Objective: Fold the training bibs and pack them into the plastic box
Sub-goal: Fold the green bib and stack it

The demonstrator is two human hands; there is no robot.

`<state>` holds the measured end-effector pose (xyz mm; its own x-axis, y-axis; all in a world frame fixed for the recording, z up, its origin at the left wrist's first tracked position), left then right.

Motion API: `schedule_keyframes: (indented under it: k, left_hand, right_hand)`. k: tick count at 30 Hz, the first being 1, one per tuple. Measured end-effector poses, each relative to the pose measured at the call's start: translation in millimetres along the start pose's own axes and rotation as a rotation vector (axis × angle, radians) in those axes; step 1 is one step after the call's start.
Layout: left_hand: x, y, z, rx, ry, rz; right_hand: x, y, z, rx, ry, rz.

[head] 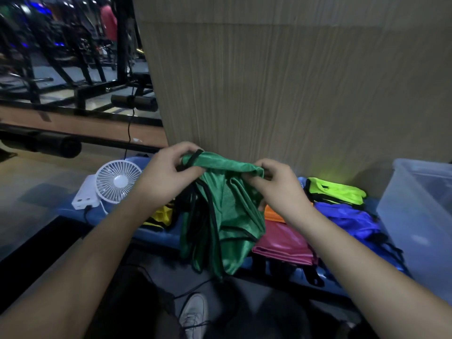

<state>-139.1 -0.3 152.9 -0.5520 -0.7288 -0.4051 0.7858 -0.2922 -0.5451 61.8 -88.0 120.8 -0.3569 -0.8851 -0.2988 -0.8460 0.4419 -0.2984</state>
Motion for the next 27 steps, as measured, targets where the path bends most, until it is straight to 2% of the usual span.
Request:
schedule_keyframes:
  k: [7, 11, 20, 24, 27]
  left_hand:
    - [-2.3, -35.1, 50.5, -0.236, 0.126, 0.111]
    - [-3.7, -46.2, 61.0, -0.226, 0.148, 0.102]
    - [-3.3, -40.5, 44.5, 0.003, -0.069, -0.034]
    - [-6.0, -32.9, 43.2, 0.124, -0.136, 0.004]
    - [-7.7, -22.4, 45.5, 0.125, -0.18, 0.023]
  right_hand:
    - [1.1, -22.1, -42.0, -0.01, -0.114, -0.018]
    - [-0.3, -34.0, -52.9, 0.057, -0.186, -0.018]
    - [7.3, -40.3, -27.6, -0.028, -0.125, -0.018]
    - [11.2, -37.7, -19.9, 0.108, -0.156, 0.031]
    - [23.9, -29.5, -19.1, 0.223, -0.231, 0.076]
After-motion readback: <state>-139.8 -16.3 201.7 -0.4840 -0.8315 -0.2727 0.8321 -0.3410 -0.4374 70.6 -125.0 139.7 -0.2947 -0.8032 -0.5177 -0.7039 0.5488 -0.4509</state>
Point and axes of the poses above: each hand's wrist, its own x-axis away from the middle knuckle, its own y-axis out of the palm, z = x × y, the point moved 6 cm from there along -x, towards the middle knuckle, and after that the axes turned 6 degrees about -x, right-handed, at the moved point
